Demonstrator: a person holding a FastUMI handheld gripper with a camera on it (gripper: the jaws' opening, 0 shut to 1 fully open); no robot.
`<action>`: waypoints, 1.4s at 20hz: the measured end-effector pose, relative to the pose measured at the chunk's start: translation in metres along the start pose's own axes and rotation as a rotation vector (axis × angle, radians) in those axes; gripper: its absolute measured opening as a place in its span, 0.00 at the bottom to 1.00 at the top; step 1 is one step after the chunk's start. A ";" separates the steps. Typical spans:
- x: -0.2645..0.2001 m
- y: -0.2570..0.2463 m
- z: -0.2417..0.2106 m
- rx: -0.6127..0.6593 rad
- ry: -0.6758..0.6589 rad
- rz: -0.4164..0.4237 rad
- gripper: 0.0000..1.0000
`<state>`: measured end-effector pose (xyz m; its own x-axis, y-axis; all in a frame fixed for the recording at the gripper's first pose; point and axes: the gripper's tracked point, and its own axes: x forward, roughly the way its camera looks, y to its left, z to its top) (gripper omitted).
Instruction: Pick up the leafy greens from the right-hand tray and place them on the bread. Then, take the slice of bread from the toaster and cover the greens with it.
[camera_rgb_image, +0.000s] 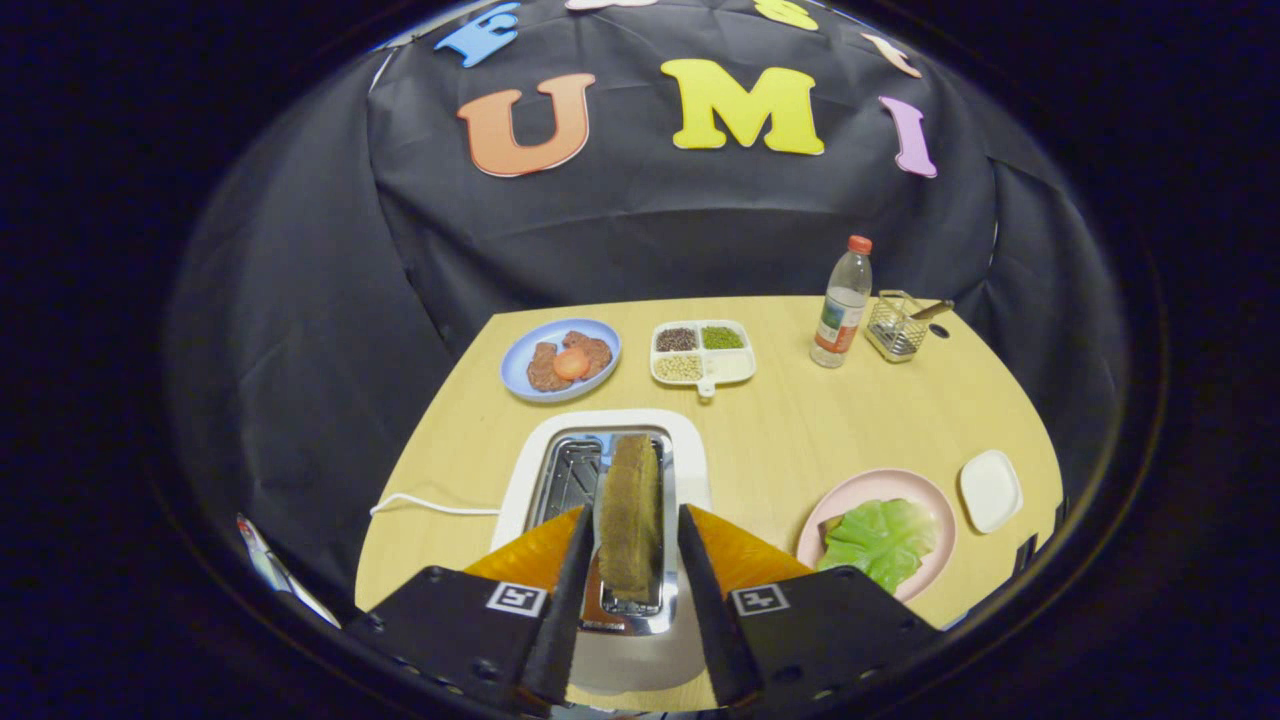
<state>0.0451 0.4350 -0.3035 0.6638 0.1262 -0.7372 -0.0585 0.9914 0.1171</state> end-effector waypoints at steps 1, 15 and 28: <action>0.001 -0.002 0.001 -0.005 -0.002 -0.008 0.43; -0.084 -0.060 0.091 0.154 -0.174 0.165 0.10; -0.025 -0.220 0.013 0.209 -0.088 0.055 0.10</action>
<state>0.0511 0.2133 -0.3026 0.7267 0.1676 -0.6662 0.0530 0.9532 0.2976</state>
